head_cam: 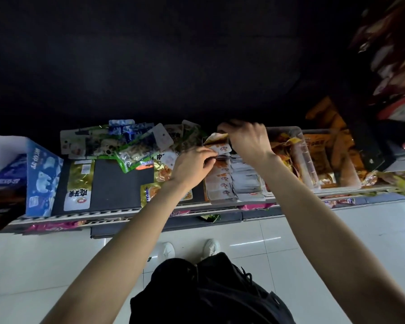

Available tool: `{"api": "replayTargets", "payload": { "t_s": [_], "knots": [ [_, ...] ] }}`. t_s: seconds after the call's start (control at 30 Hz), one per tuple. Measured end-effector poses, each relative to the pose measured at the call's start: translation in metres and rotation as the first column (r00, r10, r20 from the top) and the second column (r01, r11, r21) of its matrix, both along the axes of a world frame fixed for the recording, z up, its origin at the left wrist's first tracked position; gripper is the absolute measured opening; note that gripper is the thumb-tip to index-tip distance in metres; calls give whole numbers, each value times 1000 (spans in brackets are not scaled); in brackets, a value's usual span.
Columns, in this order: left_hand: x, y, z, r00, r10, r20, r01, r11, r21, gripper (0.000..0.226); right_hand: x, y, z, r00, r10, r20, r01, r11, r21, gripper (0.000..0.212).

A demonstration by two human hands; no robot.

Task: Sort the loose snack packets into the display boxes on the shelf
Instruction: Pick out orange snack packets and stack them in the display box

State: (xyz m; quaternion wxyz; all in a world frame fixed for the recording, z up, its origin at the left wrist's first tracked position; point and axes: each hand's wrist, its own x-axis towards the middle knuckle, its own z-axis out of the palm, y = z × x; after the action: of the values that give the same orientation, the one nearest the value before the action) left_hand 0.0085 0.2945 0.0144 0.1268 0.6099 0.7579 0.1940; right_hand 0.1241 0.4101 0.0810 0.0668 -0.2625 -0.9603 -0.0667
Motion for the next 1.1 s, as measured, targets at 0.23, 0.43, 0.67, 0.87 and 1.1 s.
{"api": "replayTargets", "payload": {
  "t_s": [0.23, 0.43, 0.67, 0.87, 1.1],
  "knots": [
    [2, -2, 3, 1000, -18, 13, 19, 999, -44, 37, -15, -9, -17, 946, 55, 321, -72, 997, 42, 36],
    [-1, -4, 4, 1000, 12, -14, -12, 1000, -14, 33, -4, -6, -15, 994, -10, 104, -2, 994, 112, 35],
    [-4, -23, 5, 997, 51, 65, -54, 997, 54, 33, -25, -12, -9, 955, -89, 282, 98, 995, -16, 36],
    [-44, -99, -26, 901, 344, 265, -385, 914, 126, 28, -5, -62, -16, 945, -13, -326, -24, 994, -110, 27],
    [-92, -138, -58, 847, 455, 276, -428, 890, -155, 46, -53, -137, -84, 988, -103, 118, 152, 818, -555, 47]
  ]
}}
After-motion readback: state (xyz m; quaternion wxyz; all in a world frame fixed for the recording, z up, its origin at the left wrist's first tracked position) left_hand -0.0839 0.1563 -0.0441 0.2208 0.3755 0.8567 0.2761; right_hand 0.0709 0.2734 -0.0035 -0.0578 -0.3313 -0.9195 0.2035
